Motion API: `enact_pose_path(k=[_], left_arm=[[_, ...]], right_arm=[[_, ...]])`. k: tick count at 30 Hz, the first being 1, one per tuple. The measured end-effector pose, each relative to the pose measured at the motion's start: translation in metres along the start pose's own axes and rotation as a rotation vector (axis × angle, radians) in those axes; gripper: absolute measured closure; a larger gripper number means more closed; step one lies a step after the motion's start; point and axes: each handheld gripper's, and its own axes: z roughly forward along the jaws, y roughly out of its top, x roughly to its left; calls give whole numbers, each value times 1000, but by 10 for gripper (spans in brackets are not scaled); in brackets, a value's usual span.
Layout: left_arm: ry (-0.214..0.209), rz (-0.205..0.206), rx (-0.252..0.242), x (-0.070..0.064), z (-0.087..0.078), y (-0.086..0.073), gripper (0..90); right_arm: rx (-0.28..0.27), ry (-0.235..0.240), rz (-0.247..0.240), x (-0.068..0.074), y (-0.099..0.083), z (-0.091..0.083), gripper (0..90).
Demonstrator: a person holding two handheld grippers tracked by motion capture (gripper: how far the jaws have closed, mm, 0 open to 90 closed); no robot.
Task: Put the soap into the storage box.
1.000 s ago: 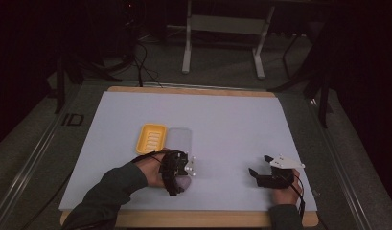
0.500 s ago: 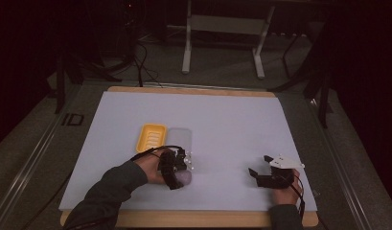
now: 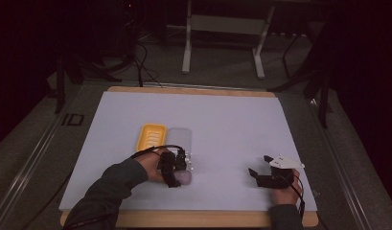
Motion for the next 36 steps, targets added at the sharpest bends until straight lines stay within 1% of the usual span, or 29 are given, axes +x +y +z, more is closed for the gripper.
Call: enact_pose_path(k=[5, 6, 7, 8, 9, 10, 12, 22, 23, 25, 29, 31, 36], left_arm=[[11, 1, 52, -1, 0, 6, 414], [11, 3, 59, -2, 0, 8, 433], [12, 5, 68, -3, 0, 9, 433], [12, 14, 79, -3, 0, 10, 445], [10, 11, 81, -4, 0, 11, 457], [7, 21, 89, -4, -1, 12, 486], [1, 18, 94, -3, -1, 12, 487], [-9, 6, 80, -2, -1, 10, 491], [-8, 1, 60, -1, -2, 8, 492], [-10, -3, 56, -1, -2, 6, 492], [2, -2, 57, -1, -3, 4, 493], [0, -8, 41, -1, -4, 3, 493], [6, -8, 41, -1, -5, 1, 494]], right_arm=[[1, 0, 0, 0, 0, 0, 168], [1, 0, 0, 0, 0, 0, 168], [1, 0, 0, 0, 0, 0, 168], [2, 0, 0, 0, 0, 0, 168], [1, 0, -1, 0, 0, 0, 168], [1, 0, -2, 0, 0, 0, 168], [1, 0, -2, 0, 0, 0, 168], [1, 0, -4, 0, 0, 0, 168], [1, 1, -5, 0, 0, 0, 168], [1, 1, -6, 0, 0, 0, 168], [2, 0, -7, 0, 0, 0, 168], [2, -1, -8, 0, 0, 0, 168], [2, -1, -9, 0, 0, 0, 168]])
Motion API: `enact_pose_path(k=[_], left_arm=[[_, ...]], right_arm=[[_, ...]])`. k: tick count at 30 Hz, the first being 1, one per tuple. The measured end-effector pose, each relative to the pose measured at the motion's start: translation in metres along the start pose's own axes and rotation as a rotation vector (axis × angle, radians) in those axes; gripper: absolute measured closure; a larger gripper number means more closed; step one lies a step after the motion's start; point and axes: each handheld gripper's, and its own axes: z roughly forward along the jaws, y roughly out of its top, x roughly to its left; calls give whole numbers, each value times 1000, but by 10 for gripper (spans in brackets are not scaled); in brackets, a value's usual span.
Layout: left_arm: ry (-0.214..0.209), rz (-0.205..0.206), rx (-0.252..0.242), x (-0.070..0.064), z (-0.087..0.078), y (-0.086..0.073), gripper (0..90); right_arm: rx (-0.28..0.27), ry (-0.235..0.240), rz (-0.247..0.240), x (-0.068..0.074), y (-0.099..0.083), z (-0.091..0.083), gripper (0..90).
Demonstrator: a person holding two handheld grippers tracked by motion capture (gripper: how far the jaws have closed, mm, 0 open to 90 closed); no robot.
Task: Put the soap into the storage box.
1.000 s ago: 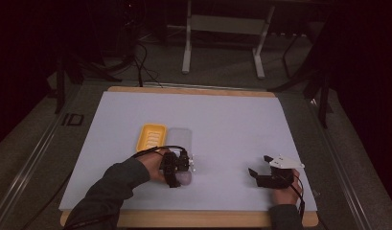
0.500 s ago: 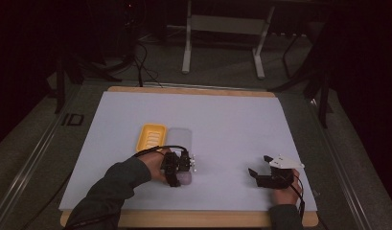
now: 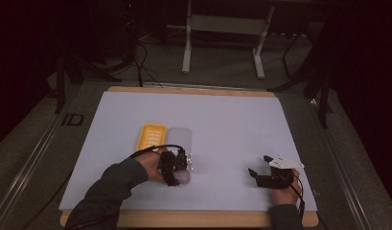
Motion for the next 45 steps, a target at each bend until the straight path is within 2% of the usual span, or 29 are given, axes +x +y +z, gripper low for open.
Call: enact_pose_path(k=[10, 11, 26, 45], left_arm=[[-3, -14, -2, 2, -3, -3, 494], [-8, -26, -13, 3, -4, -5, 494], [-9, -45, -45, 7, -15, -12, 495], [5, -71, -73, 13, -27, -20, 496]], right_arm=[[0, 0, 0, 0, 0, 0, 168], [0, 0, 0, 0, 0, 0, 168], [1, -1, -2, 0, 0, 0, 168], [2, -2, -3, 0, 0, 0, 167]])
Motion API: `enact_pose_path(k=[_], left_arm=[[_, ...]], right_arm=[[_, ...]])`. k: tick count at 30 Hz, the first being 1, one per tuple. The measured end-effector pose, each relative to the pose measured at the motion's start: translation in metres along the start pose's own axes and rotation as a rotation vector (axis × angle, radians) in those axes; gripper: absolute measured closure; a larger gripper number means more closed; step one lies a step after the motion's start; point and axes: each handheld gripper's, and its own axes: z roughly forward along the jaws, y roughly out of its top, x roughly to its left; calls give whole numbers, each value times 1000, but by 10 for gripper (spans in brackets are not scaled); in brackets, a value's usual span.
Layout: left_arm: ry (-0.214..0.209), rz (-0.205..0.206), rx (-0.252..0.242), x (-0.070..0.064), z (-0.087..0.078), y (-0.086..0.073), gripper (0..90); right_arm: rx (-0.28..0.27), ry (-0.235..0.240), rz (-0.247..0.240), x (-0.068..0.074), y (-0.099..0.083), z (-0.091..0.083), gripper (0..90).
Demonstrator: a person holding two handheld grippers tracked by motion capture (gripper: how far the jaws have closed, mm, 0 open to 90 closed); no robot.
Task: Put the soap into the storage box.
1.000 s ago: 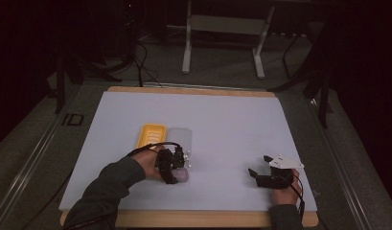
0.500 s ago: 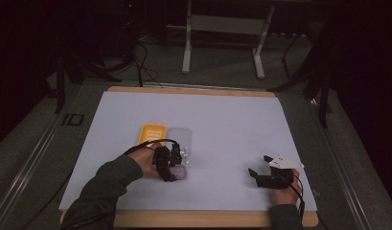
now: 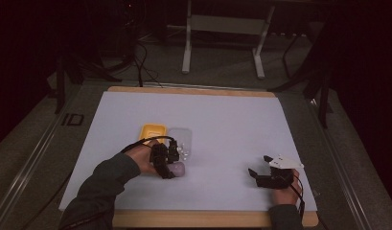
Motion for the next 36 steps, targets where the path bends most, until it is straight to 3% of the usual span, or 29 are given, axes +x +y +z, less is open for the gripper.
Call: enact_pose_path(k=[17, 23, 36], left_arm=[[14, -26, -22, 7, -11, -7, 496], [18, -46, -51, 10, -18, -9, 496], [40, -48, -73, 12, -27, -7, 496]], right_arm=[[-1, 0, 1, 0, 0, 0, 168], [-1, -1, 2, 0, 0, 0, 168], [-2, -1, 5, 0, 0, 0, 168]])
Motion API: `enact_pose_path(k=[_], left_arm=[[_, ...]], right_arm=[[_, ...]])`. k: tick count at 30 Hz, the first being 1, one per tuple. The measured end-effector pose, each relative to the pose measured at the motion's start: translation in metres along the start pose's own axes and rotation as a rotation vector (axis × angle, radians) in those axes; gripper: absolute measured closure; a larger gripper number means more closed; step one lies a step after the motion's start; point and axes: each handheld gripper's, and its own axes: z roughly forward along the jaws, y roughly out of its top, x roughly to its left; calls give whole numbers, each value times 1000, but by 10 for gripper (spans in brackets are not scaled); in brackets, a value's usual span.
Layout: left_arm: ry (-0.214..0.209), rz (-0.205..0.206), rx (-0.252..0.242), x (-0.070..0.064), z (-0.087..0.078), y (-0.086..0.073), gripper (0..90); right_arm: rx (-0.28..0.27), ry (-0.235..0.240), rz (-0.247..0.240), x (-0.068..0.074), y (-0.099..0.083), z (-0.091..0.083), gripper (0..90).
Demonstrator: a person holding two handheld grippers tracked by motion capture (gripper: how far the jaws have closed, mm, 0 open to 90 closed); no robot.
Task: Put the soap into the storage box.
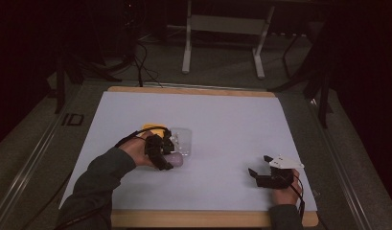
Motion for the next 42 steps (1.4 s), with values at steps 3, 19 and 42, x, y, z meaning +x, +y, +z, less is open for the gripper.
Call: enact_pose_path(k=[3, 19, 42], left_arm=[[0, -4, -5, 1, -1, -1, 496], [-4, -37, -30, 8, -9, -7, 496], [27, -89, -48, 21, -23, -18, 496]], right_arm=[[-1, -1, 1, 0, 0, 0, 167], [-8, 2, -2, 0, 0, -1, 168], [-14, 8, -6, 0, -1, -1, 168]])
